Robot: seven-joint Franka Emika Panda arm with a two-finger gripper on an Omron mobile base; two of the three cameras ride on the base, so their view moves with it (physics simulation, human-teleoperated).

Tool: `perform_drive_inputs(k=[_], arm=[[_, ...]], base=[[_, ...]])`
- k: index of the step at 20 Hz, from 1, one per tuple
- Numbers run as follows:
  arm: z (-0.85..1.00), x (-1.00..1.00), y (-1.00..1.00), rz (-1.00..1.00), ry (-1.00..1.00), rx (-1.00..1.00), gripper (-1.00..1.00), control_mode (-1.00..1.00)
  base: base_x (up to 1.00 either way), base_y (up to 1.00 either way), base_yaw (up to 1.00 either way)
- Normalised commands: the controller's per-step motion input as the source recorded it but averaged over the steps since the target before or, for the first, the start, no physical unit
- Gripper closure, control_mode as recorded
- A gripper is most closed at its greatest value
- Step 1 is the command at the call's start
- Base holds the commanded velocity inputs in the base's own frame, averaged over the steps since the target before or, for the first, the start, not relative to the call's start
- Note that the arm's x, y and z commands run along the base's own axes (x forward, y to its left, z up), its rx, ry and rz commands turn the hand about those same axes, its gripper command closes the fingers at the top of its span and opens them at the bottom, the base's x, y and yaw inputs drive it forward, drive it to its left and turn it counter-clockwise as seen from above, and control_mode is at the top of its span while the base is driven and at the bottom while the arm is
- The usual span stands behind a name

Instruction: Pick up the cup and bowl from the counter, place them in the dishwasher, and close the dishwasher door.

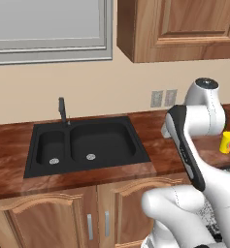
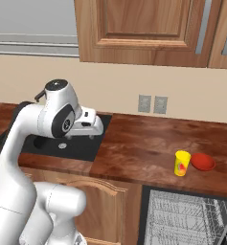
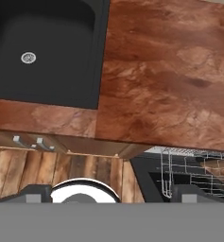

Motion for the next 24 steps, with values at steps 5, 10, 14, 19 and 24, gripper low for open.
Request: perform_drive_inputs(k=[5,10,14,19,24], arm=[[-0.08,0.00,-0.45,0.00,0.00,-0.04,-1.00,-1.00],[-0.14,0.00,-0.42,0.00,0.00,-0.10,-1.00,-1.00],[-0.13,0.00,-0.38,0.00,0.00,-0.11,-1.00,-1.00],[-0.13,0.00,-0.34,0.00,0.00,-0.09,-1.00,-1.00],[-0.11,0.00,-0.35,0.00,0.00,-0.06,-1.00,-1.00]], base=[[0.00,0.00,0.00],[0.00,0.00,0.00],[0.00,0.00,0.00],[0.00,0.00,0.00],[0.00,0.00,0.00]])
